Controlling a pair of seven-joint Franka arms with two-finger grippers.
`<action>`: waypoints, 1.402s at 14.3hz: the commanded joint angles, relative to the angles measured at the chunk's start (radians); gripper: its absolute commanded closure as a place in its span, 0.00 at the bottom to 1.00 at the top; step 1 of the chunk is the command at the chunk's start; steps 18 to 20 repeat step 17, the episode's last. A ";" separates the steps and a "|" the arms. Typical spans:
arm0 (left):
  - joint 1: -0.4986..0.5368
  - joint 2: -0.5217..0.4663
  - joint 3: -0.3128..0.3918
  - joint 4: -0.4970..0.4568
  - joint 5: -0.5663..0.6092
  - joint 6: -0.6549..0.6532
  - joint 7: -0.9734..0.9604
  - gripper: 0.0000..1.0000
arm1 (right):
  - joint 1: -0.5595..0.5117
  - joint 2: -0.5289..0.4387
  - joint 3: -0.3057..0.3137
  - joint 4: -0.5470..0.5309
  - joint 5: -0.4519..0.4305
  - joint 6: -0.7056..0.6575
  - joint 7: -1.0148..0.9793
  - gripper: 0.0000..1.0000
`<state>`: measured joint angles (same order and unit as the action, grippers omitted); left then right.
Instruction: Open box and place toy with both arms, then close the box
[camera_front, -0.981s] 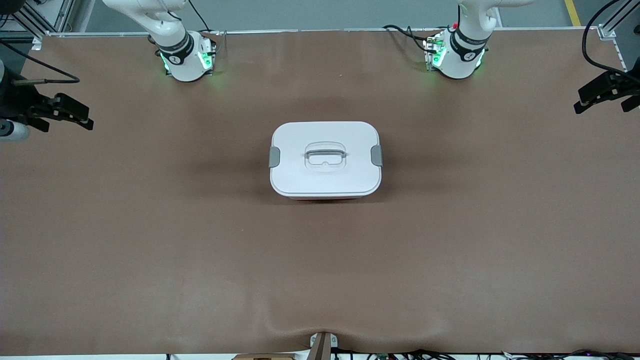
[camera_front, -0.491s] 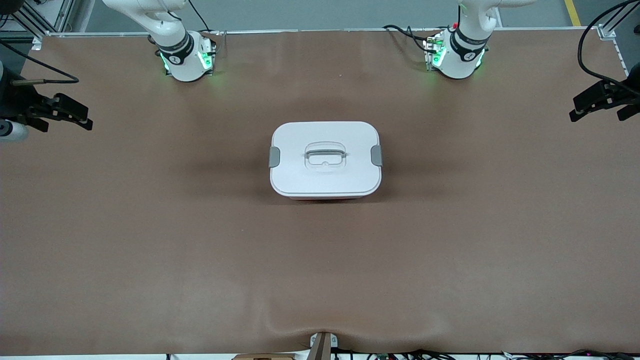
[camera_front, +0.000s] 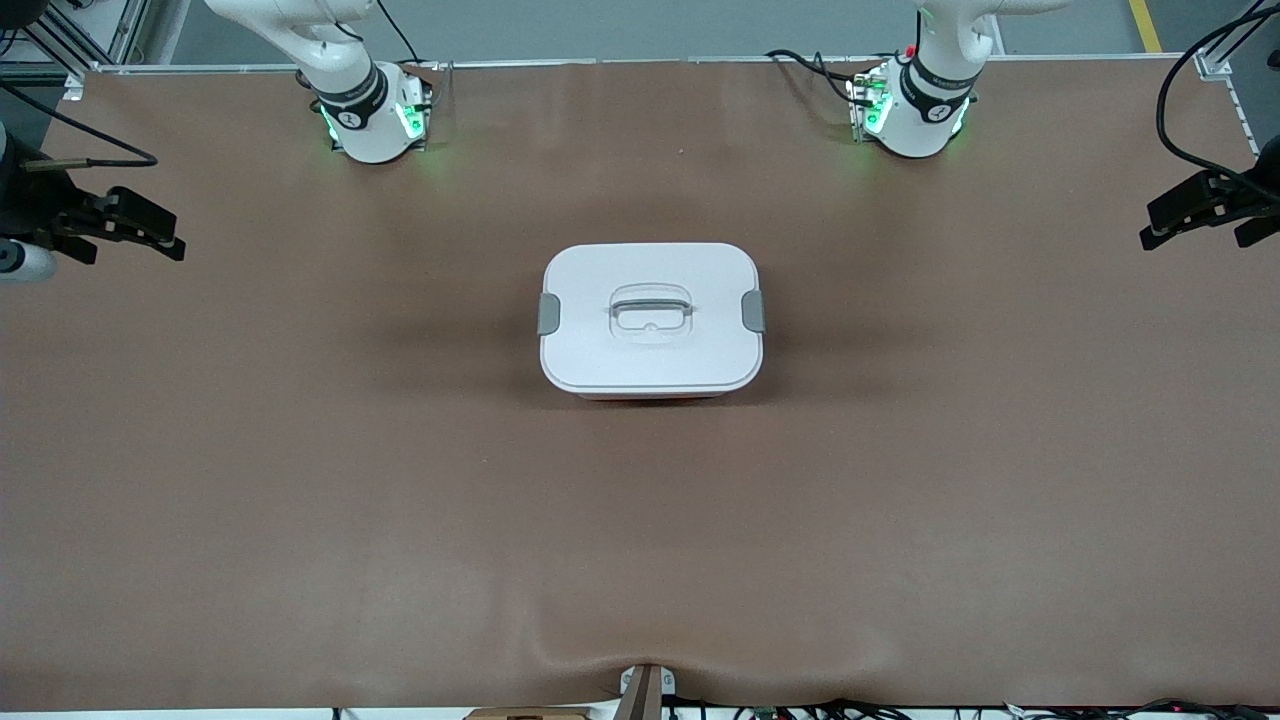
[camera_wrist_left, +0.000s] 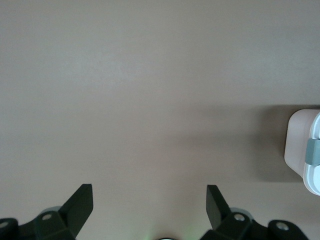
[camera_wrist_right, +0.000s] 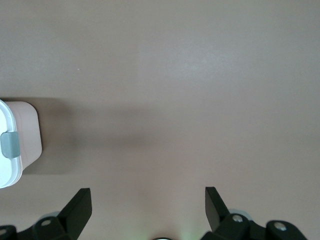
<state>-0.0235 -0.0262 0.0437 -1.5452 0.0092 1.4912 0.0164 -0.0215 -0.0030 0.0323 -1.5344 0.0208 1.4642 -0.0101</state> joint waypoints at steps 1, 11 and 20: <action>-0.003 0.014 -0.007 0.031 0.017 -0.017 0.010 0.00 | 0.000 -0.014 -0.003 -0.004 0.019 0.004 0.002 0.00; 0.004 0.014 -0.021 0.031 0.017 -0.019 0.011 0.00 | 0.000 -0.014 -0.005 -0.004 0.018 0.010 0.002 0.00; 0.002 0.014 -0.021 0.030 0.017 -0.019 0.011 0.00 | 0.003 -0.014 -0.005 -0.001 0.010 0.012 0.002 0.00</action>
